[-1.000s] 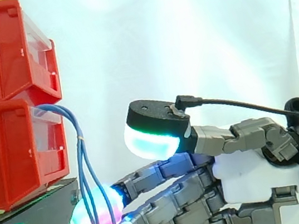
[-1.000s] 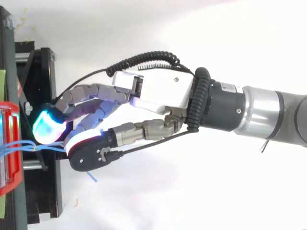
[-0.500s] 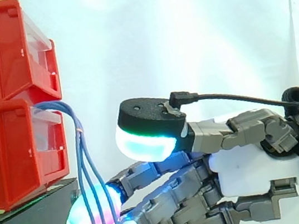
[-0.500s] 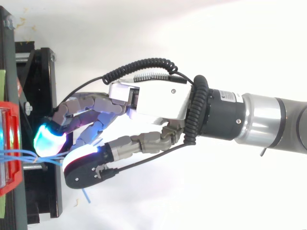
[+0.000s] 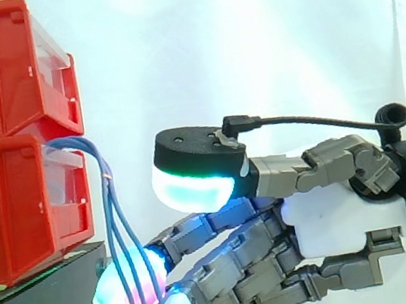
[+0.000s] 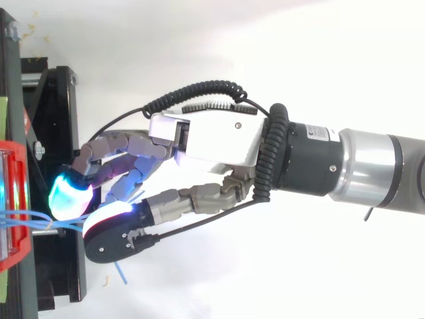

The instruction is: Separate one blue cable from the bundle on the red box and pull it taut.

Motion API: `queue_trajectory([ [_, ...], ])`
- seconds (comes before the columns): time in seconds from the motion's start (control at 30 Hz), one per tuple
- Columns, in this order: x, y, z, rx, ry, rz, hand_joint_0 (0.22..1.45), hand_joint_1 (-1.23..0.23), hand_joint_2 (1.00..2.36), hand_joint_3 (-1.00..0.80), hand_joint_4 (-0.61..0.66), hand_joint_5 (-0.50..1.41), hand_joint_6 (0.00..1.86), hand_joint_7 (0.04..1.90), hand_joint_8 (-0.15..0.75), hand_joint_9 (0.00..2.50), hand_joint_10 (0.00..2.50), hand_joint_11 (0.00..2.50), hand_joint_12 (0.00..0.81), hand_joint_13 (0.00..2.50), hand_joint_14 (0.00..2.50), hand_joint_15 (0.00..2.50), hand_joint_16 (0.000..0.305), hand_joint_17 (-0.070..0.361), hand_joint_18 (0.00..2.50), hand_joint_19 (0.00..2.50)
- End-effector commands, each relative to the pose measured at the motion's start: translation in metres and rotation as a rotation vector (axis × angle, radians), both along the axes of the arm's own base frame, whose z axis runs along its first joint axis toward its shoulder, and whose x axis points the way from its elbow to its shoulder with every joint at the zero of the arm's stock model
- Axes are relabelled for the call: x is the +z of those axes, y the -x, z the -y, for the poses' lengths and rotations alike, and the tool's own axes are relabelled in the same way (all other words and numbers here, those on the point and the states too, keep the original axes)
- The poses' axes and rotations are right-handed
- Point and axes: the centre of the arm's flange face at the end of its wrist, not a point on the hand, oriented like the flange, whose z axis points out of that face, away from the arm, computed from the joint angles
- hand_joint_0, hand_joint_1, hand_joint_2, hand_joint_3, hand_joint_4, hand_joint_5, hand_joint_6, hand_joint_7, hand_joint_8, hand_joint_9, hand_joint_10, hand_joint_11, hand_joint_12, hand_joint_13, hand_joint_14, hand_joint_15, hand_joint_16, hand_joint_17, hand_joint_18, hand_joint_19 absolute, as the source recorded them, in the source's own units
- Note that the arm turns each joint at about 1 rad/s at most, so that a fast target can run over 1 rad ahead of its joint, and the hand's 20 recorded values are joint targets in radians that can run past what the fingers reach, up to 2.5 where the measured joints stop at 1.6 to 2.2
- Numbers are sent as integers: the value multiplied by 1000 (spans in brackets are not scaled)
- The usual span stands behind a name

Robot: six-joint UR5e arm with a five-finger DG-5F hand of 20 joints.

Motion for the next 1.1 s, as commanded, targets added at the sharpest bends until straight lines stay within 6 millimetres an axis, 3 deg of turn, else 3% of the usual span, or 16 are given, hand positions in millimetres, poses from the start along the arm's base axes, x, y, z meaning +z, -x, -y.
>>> queue_trajectory([
  [0.0,3,0,0,4,3,-19,597,-555,1006,-436,269,-104,503,834,209,1010,12,327,263,584,8,179,29,66,72,132],
  [0.73,45,1,-3,28,21,-4,586,-582,1002,-465,279,-101,502,857,206,1018,13,340,269,586,8,189,29,66,69,129],
  [1.07,58,3,-6,31,16,15,601,-666,1004,-451,277,-87,502,989,200,1010,13,355,269,589,8,191,29,66,71,129],
])
